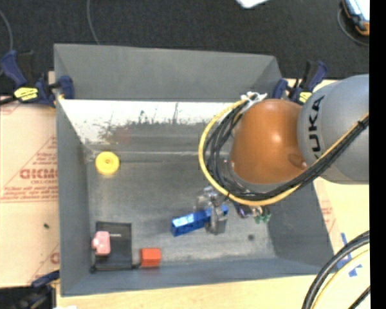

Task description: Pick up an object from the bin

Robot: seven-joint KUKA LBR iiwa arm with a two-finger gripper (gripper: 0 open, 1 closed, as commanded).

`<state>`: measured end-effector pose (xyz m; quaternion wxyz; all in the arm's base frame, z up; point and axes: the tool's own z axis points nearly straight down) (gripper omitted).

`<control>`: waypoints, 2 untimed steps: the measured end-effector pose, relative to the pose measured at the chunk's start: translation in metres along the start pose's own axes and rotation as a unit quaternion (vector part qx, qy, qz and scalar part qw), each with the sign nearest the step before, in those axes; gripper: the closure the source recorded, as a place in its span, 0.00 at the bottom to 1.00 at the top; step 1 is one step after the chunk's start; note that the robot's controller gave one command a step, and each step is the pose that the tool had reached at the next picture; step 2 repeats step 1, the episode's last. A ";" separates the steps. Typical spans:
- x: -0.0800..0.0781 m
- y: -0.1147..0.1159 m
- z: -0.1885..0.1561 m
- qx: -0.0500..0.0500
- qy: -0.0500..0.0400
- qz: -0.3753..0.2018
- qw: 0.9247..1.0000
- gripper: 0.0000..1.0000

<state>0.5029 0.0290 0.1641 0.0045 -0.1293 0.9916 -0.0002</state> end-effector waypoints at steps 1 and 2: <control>-0.001 0.008 -0.064 0.000 -0.002 0.015 1.000 1.00; -0.001 0.008 -0.064 0.000 -0.002 0.015 1.000 1.00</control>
Offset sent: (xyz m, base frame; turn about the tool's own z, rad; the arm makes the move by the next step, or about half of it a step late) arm -0.0118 -0.0028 0.1175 0.0316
